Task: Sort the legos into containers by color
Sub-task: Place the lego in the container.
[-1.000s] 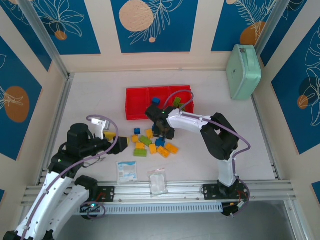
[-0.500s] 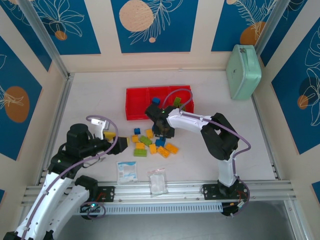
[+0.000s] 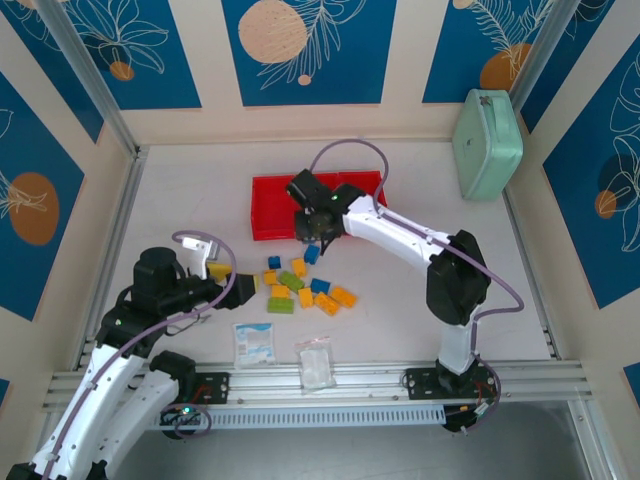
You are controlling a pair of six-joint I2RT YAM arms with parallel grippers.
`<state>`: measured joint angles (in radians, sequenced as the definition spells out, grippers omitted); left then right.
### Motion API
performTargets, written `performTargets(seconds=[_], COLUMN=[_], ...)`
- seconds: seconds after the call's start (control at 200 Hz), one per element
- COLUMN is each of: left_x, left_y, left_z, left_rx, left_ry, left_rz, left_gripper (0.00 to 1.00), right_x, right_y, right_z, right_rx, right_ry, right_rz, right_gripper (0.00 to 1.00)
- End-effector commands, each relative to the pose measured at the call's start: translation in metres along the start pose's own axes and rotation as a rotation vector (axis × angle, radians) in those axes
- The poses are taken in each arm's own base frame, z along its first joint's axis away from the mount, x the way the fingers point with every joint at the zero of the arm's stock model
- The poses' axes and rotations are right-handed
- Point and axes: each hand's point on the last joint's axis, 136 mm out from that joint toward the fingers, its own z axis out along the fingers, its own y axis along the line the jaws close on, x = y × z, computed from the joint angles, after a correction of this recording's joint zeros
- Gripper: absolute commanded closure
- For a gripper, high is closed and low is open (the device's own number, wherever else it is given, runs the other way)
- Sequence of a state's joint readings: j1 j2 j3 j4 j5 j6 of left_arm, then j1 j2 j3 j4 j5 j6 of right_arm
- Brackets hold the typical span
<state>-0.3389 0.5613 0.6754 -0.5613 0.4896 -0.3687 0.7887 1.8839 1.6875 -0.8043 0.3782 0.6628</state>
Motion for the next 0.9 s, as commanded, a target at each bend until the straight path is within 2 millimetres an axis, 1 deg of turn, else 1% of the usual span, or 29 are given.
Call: performTargets(seconds=[0.0, 0.055, 0.135, 0.255, 0.375, 0.53, 0.71, 0.835, 0.895], left_x=[0.001, 0.002, 0.002, 0.002, 0.002, 0.003, 0.003, 0.004, 0.004], left_y=[-0.004, -0.004, -0.005, -0.005, -0.004, -0.004, -0.003, -0.001, -0.001], left_z=[-0.001, -0.001, 0.000, 0.000, 0.001, 0.002, 0.002, 0.003, 0.004], left_rx=[0.019, 0.019, 0.024, 0.023, 0.023, 0.021, 0.017, 0.011, 0.011], left_ry=[-0.003, -0.001, 0.000, 0.001, 0.007, 0.013, 0.013, 0.018, 0.020], left_rz=[0.019, 0.018, 0.021, 0.021, 0.018, 0.017, 0.015, 0.013, 0.010], left_gripper=[0.01, 0.00, 0.01, 0.01, 0.01, 0.01, 0.01, 0.01, 0.01], right_x=[-0.029, -0.041, -0.052, -0.061, -0.071, -0.077, -0.078, -0.078, -0.077], right_y=[-0.011, -0.016, -0.021, -0.026, -0.024, -0.025, -0.035, -0.034, -0.033], right_z=[-0.001, 0.003, 0.012, 0.031, 0.045, 0.066, 0.090, 0.097, 0.098], right_rx=[0.009, 0.001, -0.022, -0.045, -0.067, -0.082, -0.088, -0.106, -0.111], right_ry=[-0.030, -0.039, -0.033, -0.007, 0.006, 0.036, 0.066, 0.075, 0.079], right_rz=[-0.055, -0.046, -0.024, 0.000, 0.009, 0.023, 0.056, 0.067, 0.068], right_gripper=[0.78, 0.78, 0.78, 0.77, 0.78, 0.77, 0.75, 0.68, 0.63])
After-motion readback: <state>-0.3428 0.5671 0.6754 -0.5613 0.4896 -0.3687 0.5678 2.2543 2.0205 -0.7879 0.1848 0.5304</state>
